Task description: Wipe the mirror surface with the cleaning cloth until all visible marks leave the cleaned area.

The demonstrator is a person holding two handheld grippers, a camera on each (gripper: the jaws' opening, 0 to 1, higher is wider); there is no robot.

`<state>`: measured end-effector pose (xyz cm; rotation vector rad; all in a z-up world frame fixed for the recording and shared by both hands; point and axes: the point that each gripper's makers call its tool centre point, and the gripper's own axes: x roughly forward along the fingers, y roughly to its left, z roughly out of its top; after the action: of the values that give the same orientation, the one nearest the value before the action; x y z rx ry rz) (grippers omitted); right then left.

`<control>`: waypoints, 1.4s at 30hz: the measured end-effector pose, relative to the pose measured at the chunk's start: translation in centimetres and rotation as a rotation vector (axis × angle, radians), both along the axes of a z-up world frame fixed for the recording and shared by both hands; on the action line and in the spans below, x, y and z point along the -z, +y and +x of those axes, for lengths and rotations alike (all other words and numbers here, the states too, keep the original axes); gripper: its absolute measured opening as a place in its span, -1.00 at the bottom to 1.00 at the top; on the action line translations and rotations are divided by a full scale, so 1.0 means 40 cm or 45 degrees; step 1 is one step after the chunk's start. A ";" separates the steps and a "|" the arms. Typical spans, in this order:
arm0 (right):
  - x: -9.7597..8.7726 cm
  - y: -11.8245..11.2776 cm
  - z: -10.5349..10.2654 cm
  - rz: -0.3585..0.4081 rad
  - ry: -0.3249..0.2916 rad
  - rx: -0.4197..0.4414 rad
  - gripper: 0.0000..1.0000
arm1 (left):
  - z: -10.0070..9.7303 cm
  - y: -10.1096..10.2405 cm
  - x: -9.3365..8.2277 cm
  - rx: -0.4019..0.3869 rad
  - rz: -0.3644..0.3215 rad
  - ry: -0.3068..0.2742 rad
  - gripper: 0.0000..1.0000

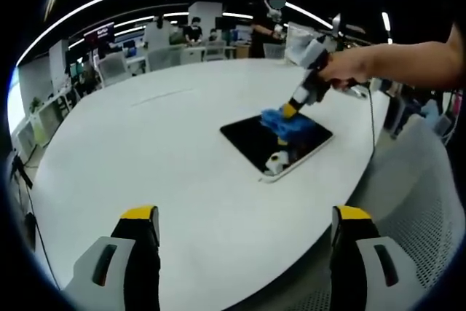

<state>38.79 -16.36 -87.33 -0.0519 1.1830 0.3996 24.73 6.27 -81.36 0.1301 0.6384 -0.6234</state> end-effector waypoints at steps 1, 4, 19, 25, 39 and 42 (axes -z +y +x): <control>0.001 0.000 -0.002 0.003 0.000 0.002 -1.00 | 0.000 0.000 0.000 0.000 -0.002 -0.001 0.97; 0.001 -0.001 -0.014 0.016 -0.002 0.016 -1.00 | 0.002 0.000 -0.004 -0.006 -0.010 -0.010 0.97; 0.000 0.001 -0.074 0.014 -0.023 0.006 -1.00 | 0.006 0.006 -0.004 -0.016 -0.004 -0.018 0.97; -0.003 0.002 -0.102 0.024 -0.022 0.004 -1.00 | 0.005 0.005 -0.005 -0.012 0.004 -0.018 0.97; -0.008 0.001 -0.154 0.046 -0.026 0.003 -1.00 | 0.005 0.003 -0.005 0.000 0.008 -0.028 0.96; -0.008 -0.001 -0.162 0.054 -0.027 0.008 -1.00 | 0.004 0.002 -0.006 0.000 0.008 -0.026 0.95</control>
<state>32.32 -16.40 -87.00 -0.0157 1.1530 0.4178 24.91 6.35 -81.14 0.1418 0.6208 -0.6194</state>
